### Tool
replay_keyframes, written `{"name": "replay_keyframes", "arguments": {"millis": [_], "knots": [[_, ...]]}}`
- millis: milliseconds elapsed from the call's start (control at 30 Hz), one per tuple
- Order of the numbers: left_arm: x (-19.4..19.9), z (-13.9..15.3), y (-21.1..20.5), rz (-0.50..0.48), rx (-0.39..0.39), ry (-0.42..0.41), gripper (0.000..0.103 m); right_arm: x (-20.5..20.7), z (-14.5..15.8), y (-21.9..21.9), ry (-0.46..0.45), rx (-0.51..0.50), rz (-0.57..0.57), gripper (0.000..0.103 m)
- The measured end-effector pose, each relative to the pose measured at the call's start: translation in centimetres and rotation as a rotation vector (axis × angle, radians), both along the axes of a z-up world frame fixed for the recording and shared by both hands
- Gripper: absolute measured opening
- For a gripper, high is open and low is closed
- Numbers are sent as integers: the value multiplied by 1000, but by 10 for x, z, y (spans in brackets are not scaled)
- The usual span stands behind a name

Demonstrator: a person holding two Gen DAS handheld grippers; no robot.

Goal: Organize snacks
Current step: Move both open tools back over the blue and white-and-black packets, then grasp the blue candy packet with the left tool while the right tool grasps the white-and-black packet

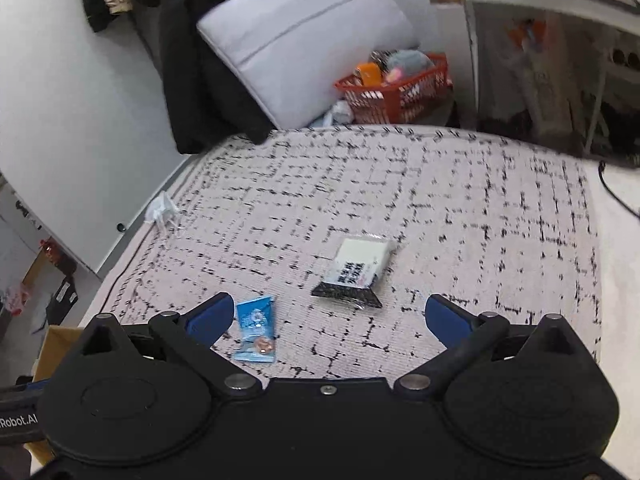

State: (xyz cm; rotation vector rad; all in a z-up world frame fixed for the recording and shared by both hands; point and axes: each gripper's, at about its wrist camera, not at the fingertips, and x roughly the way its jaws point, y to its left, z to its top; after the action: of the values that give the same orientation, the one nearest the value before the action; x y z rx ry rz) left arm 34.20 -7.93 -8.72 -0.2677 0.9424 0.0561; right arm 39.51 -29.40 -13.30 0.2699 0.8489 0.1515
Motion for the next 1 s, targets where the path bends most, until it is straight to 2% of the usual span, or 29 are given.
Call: {"name": "replay_keyframes", "arguments": {"millis": [233, 333, 433, 667, 867, 1000], "knots": [[26, -25, -11, 11, -20, 63, 103, 20, -12, -5, -3, 8, -14, 103], [35, -36, -12, 44, -26, 65, 103, 30, -22, -7, 17, -1, -16, 103], [48, -47, -16, 28, -38, 71, 103, 37, -31, -8, 23, -22, -30, 103], [76, -71, -24, 35, -31, 76, 100, 52, -52, -5, 71, 40, -5, 97], [93, -90, -29, 22, -46, 84, 88, 65, -70, 0, 95, 36, -8, 90], [101, -102, -32, 15, -60, 101, 78, 70, -78, 5, 102, 21, -14, 90]]}}
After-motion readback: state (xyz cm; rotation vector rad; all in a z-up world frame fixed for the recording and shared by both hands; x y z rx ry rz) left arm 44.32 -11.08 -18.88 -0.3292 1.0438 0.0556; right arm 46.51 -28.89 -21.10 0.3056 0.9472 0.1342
